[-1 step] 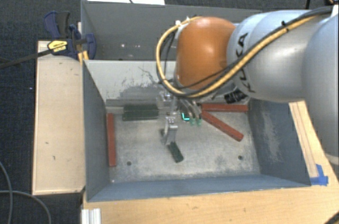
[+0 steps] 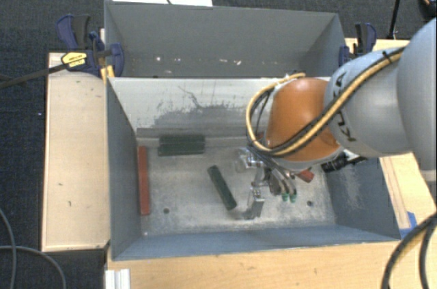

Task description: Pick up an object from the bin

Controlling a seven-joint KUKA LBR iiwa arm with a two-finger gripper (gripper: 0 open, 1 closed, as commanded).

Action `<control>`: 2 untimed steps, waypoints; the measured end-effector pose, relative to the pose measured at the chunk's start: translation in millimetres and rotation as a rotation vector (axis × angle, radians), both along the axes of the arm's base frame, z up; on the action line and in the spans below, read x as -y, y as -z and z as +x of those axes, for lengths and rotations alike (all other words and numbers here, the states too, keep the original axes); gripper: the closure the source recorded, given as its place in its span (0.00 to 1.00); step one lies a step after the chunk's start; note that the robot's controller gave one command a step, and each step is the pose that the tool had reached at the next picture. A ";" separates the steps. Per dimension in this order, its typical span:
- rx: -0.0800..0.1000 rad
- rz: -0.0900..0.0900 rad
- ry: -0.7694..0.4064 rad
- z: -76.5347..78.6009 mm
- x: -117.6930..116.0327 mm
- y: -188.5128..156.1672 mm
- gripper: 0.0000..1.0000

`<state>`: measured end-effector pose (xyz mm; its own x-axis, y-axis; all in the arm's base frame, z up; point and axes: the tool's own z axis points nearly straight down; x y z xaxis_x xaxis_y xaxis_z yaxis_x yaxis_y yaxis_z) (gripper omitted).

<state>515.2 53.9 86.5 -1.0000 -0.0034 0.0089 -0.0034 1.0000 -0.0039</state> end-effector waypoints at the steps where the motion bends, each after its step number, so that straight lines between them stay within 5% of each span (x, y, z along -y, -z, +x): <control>1: 0.007 0.006 0.077 -19.6 -49.3 16.9 0.00; 2: 0.013 0.008 -0.378 -23.1 -85.3 0.3 0.00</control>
Offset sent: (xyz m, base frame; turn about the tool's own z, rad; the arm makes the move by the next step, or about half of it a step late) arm -0.0189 0.0468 -0.0165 0.0791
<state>492.2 139.2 86.2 -0.9282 -0.3720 -0.0057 -0.3720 0.9282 0.0014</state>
